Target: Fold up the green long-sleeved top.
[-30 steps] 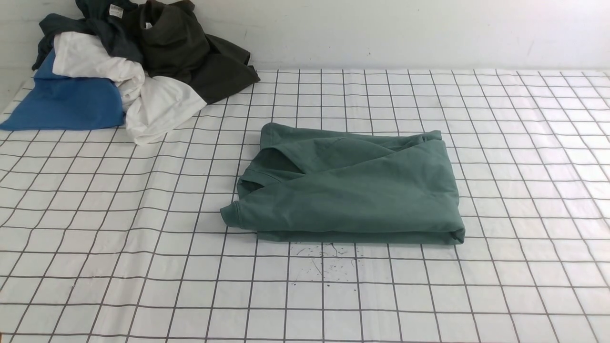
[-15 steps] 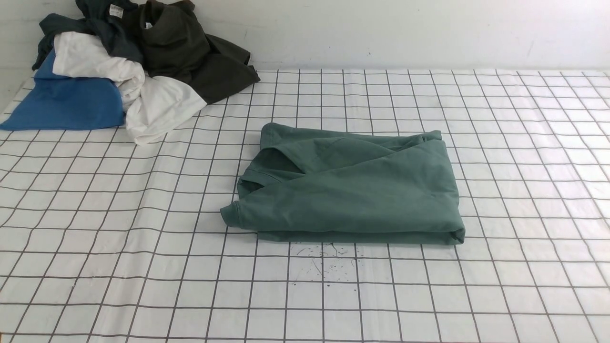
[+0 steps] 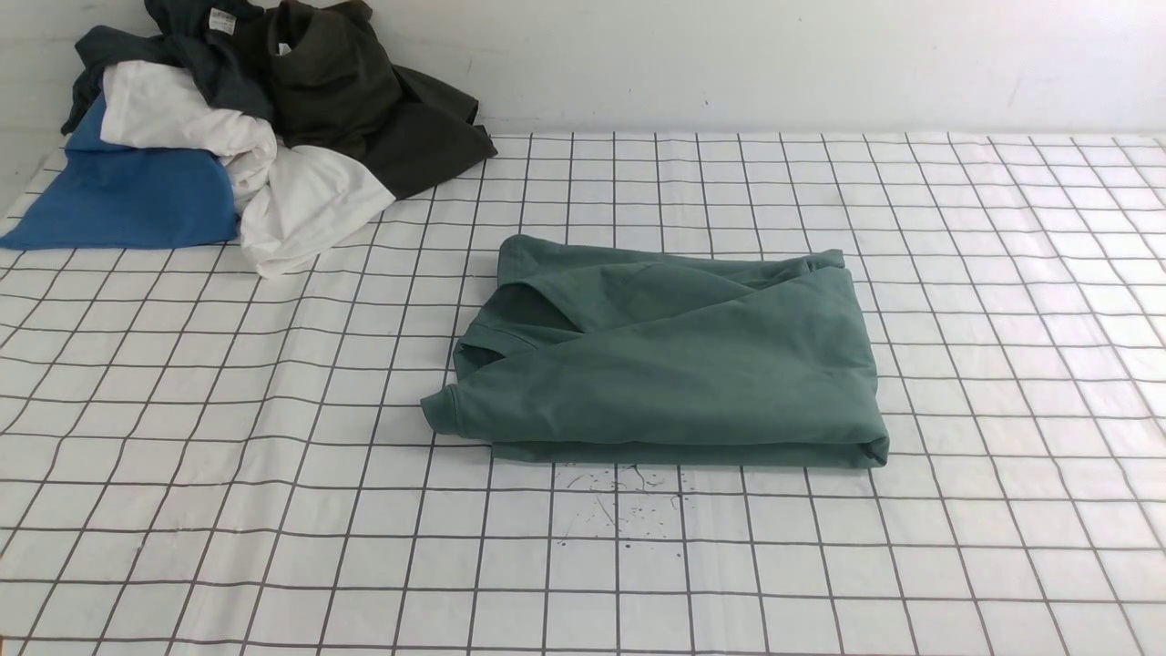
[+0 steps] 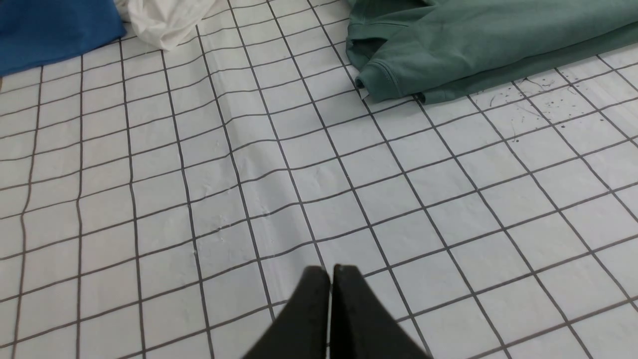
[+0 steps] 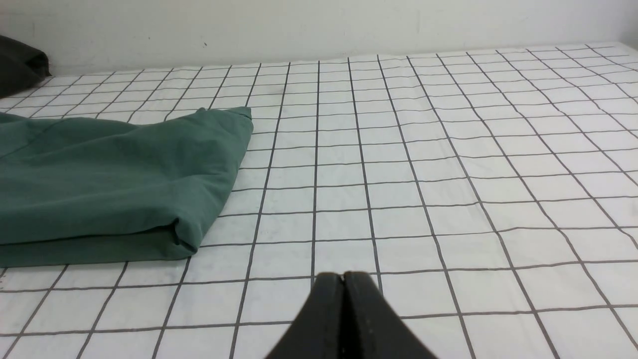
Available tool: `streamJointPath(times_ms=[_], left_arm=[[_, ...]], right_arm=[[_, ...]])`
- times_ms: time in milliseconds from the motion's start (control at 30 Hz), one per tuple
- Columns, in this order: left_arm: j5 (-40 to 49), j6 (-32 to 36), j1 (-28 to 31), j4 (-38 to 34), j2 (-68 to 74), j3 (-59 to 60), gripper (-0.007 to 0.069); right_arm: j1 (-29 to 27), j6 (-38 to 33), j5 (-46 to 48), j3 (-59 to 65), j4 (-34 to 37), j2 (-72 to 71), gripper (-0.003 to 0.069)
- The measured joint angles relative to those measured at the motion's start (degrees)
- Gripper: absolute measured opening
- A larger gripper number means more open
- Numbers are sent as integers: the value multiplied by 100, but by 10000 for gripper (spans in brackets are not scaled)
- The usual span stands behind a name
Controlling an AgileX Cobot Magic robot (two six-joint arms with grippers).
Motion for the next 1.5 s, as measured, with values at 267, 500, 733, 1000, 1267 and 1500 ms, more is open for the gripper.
streamJointPath(times_ms=[267, 500, 733, 1000, 1267, 1500], left_arm=[[-1203, 0, 529, -30, -104, 236, -8], [-3303, 380, 2148, -564, -587, 1451, -8], [-3967, 793, 2979, -1019, -1128, 2672, -8], [-3286, 755, 2719, -1009, -1133, 2896, -8], [-3155, 755, 2630, -1068, -1133, 2896, -8], [-3155, 751, 2630, -1073, -1133, 2896, -7]], right_arm=[[0, 0, 7, 0, 16, 0, -14], [0, 0, 7, 0, 16, 0, -14], [0, 0, 12, 0, 16, 0, -14], [0, 0, 19, 0, 16, 0, -14], [0, 0, 19, 0, 16, 0, -14], [0, 0, 19, 0, 16, 0, -14]])
